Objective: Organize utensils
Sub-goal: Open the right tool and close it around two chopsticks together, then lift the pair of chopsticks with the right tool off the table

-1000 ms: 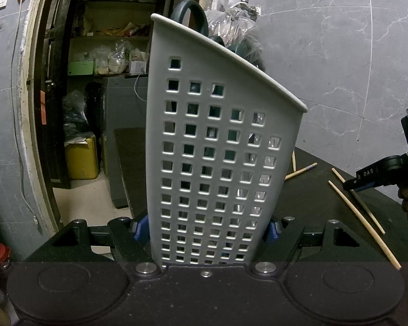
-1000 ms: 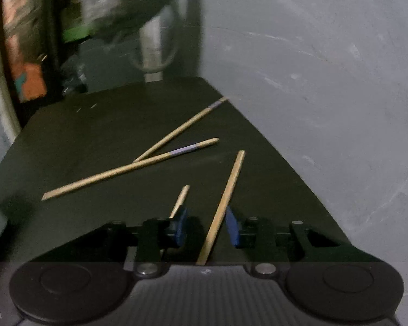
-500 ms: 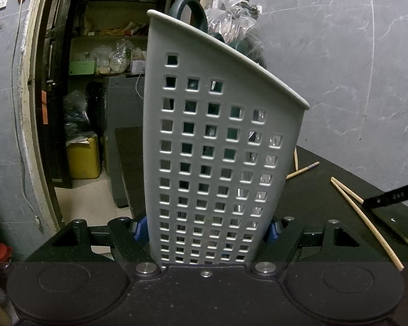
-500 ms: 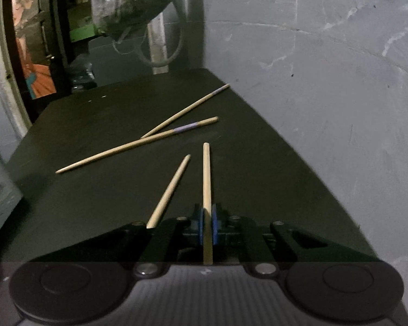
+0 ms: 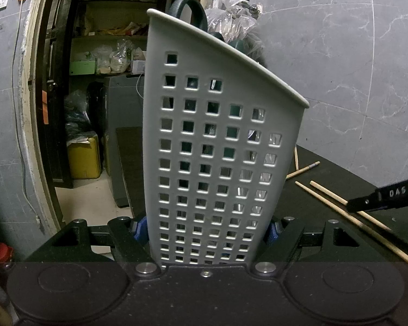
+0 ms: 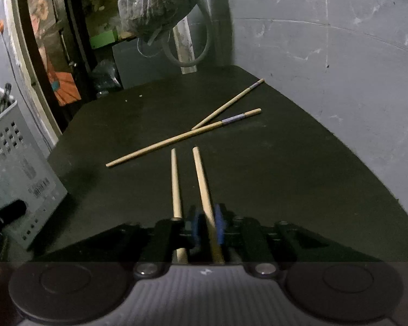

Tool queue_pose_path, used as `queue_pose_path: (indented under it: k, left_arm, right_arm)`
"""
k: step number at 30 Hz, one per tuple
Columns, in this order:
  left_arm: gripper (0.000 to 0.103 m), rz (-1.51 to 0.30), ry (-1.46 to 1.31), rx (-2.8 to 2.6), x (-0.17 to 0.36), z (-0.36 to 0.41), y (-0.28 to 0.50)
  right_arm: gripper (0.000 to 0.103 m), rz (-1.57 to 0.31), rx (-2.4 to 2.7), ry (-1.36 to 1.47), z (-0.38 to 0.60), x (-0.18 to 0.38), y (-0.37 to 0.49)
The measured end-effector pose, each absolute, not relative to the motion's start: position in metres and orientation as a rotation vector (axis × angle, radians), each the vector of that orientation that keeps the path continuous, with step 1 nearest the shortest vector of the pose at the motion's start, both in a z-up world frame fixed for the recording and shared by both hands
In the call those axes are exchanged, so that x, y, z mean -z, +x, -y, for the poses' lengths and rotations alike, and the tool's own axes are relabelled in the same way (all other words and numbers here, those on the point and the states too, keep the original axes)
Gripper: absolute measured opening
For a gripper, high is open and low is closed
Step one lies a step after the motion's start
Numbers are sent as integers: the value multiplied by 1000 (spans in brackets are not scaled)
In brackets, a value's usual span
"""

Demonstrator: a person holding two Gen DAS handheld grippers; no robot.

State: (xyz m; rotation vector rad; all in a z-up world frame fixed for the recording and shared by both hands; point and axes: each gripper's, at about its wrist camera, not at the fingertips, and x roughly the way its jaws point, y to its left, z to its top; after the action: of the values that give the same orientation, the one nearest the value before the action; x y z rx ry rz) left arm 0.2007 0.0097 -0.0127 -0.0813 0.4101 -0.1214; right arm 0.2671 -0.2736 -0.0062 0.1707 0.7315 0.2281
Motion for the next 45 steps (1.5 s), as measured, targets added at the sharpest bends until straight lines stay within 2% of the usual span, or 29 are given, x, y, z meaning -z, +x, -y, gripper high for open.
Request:
queue_pose_path:
  k: [2,6,12,16,17,19,20,21,26,30,45]
  left_arm:
    - [77,-410,-82,121,13,-9,201]
    - [77,-410,-83,121,13,-9,201]
    - [77,-410,-81,118,13,-9,200]
    - [77,-411,-82,118,14,-10,201]
    - [77,-412,-82,118,13,-11,201]
    - [77,-412,-82,118,13,-11,201]
    - [77,-411,-82,118,13,-11,201]
    - [77,-411,-82,118,13,-11,201]
    - [77,-412,-83,118,14,-11,201]
    - [77,-414,-85,120,14,-12,202]
    - [77,-418,-91,129,18,-17,204]
  right_arm:
    - [57,-736,-249,215,274,6,269]
    - [73,-734,-290,179,263,6,266]
    - [74,-708,-274,-41,236,11,252]
    - [76,-685,-275,-60,231,13,246]
    - [74,-682,-276,-64,231,14,246]
    - [59,-667,-287,-66,230,13,243]
    - [45,-662,-291,-68,230,13,242]
    - [36,-663,-294,-68,230,12,241]
    - [19,-664,-313,-71,227,11,237]
    - [16,-651,-330,-89,225,12,225]
    - [17,-641,-340,-98,219,11,183]
